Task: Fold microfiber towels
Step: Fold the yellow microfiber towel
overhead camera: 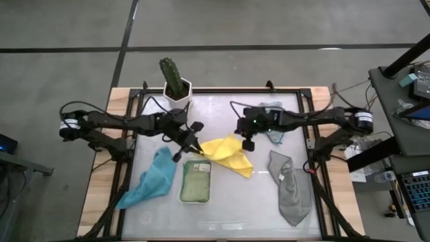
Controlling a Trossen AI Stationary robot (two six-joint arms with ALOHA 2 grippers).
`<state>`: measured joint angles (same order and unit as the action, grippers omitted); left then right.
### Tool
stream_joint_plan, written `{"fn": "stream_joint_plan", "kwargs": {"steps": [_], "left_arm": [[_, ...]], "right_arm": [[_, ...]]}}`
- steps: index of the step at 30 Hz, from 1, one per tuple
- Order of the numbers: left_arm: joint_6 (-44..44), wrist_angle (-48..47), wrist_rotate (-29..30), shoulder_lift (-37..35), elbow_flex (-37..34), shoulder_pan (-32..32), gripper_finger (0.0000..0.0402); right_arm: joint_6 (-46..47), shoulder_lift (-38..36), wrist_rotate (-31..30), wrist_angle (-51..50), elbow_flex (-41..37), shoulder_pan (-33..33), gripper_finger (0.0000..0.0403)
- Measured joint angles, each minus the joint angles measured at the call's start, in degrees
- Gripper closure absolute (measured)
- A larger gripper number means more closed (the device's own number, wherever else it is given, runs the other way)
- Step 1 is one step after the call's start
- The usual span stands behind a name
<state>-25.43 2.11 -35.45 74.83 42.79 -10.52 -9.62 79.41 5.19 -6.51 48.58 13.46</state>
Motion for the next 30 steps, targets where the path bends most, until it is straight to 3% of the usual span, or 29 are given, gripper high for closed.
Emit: {"fn": "stream_joint_plan", "kwargs": {"steps": [5, 8, 21, 25, 30], "left_arm": [[0.4, 0.6, 0.2, 0.0, -0.7, 0.0, 0.0401], [1.1, 0.4, 0.3, 0.0, -1.0, 0.0, 0.0401], [1.1, 2.0, 0.7, 0.0, -1.0, 0.1, 0.0401], [1.2, 2.0, 2.0, 0.0, -1.0, 0.1, 0.0401], [1.2, 2.6, 2.0, 0.0, -1.1, 0.1, 0.0401]], "right_arm": [[5.8, 6.8, -0.2, 11.5, -2.9, 0.5, 0.0394], [8.0, 10.2, 0.0, 11.1, -1.5, 2.3, 0.0382], [10.7, 17.0, 22.9, 11.5, 1.4, 10.8, 0.0225], [9.3, 18.2, 23.8, 11.5, 1.2, 10.8, 0.0193], [7.3, 20.3, 23.8, 11.7, 1.2, 10.2, 0.0185]]}}
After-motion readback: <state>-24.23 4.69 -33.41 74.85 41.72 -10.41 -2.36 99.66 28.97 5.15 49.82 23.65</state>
